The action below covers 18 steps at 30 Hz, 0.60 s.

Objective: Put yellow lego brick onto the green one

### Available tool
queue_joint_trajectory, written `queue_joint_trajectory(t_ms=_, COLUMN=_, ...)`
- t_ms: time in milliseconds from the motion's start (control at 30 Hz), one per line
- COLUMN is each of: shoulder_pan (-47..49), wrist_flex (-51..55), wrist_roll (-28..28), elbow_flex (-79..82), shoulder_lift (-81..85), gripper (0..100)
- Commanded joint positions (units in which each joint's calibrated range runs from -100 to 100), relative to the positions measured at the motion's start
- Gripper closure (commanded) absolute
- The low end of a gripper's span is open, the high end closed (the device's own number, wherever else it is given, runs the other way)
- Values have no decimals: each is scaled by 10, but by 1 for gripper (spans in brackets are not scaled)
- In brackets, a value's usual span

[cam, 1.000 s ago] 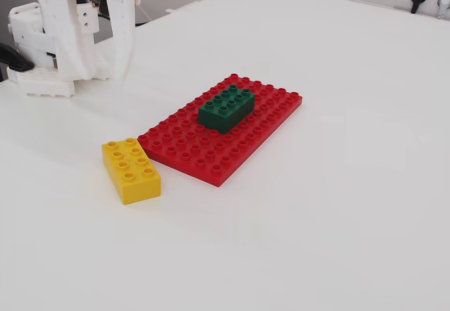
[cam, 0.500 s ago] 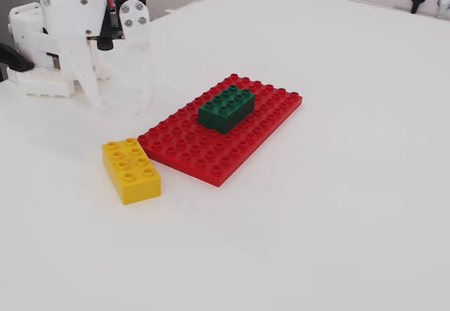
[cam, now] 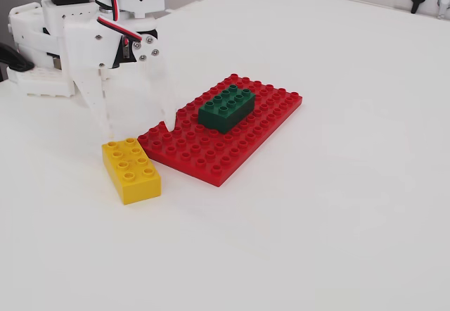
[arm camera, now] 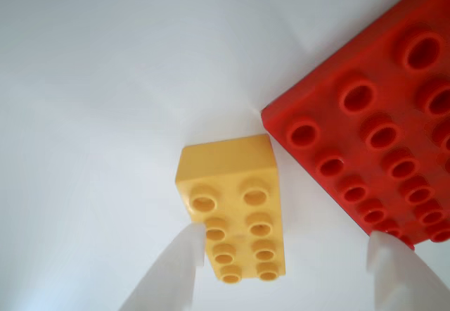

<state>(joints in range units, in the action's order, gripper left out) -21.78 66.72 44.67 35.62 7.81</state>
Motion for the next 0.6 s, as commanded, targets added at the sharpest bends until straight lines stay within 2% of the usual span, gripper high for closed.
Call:
queue_joint_trajectory(t_ms=0, shoulder_pan=-8, wrist_flex=0, wrist_roll=5, elbow_flex=-26, shoulder_lift=-3, gripper=75)
queue_joint_trajectory(t_ms=567, shoulder_pan=-84, wrist_flex=0, wrist_roll=42, elbow_flex=-96, shoulder_lift=-108, gripper=75)
